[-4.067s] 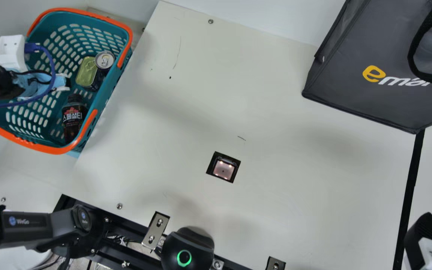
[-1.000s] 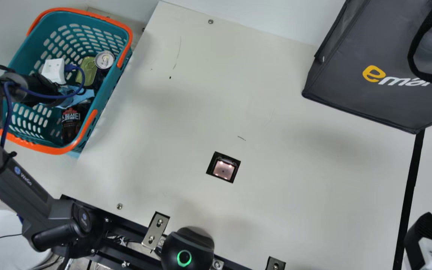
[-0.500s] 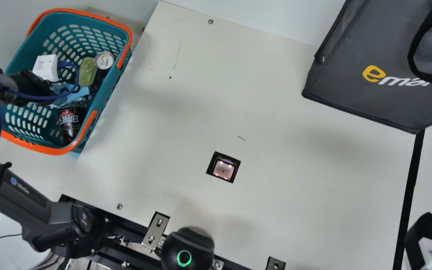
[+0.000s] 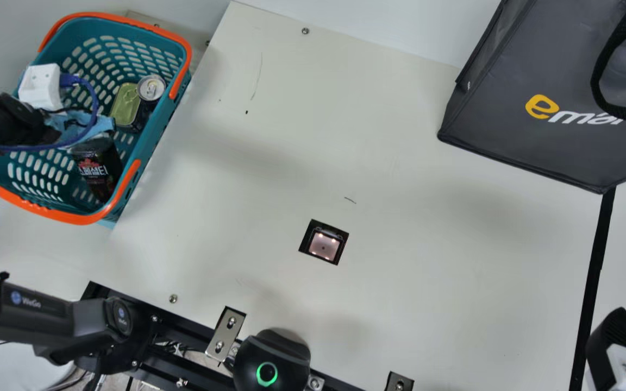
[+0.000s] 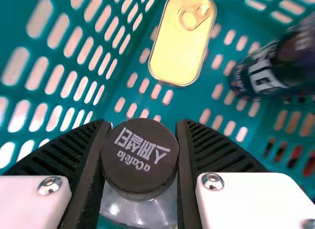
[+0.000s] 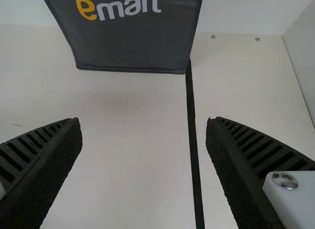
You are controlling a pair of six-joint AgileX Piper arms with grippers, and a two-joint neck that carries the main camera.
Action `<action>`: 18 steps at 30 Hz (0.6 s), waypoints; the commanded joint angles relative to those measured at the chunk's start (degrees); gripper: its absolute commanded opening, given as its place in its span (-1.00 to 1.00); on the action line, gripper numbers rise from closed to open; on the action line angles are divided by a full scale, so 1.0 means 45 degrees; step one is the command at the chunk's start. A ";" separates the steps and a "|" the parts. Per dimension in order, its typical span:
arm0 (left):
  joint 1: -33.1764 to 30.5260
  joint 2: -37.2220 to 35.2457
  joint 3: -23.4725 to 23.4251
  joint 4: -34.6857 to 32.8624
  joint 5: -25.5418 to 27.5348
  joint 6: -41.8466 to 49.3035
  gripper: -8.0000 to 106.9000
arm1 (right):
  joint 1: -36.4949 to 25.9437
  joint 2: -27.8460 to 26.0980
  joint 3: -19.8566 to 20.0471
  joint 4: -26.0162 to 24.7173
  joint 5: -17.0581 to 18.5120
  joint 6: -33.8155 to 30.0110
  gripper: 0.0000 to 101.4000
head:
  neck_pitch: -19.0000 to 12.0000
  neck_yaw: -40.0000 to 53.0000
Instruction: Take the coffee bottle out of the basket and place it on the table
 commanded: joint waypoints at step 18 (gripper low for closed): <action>-0.0082 -0.3605 -0.0095 -0.0353 0.2281 0.0642 -0.68 | 0.0000 0.0000 0.0000 0.0000 0.0000 0.0000 0.79 | -0.0349 0.0031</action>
